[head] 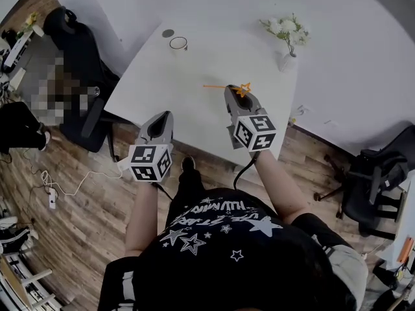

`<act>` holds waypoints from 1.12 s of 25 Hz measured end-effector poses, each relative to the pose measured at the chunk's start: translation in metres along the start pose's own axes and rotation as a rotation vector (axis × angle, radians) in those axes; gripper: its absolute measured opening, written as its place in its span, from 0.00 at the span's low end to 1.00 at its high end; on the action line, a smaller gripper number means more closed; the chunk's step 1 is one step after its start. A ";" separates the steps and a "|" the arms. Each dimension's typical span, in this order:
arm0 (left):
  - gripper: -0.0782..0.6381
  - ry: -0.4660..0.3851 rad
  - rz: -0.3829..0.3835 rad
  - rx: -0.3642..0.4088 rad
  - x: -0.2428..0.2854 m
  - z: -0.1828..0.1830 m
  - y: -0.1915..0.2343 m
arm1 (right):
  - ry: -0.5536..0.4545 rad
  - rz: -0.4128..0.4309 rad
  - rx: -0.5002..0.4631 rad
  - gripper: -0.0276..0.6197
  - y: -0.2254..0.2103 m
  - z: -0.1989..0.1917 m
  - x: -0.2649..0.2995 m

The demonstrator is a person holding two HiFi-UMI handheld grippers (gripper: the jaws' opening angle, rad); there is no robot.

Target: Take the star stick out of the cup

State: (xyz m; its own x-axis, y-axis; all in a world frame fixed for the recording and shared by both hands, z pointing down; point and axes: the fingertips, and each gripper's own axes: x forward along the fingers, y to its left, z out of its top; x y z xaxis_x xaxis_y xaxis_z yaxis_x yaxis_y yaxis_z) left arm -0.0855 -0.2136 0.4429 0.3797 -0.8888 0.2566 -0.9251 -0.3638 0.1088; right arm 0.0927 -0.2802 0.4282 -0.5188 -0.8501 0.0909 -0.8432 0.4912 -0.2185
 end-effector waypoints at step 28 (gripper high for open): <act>0.11 0.016 0.049 0.005 -0.084 -0.034 -0.073 | 0.078 0.052 -0.013 0.09 0.024 -0.034 -0.107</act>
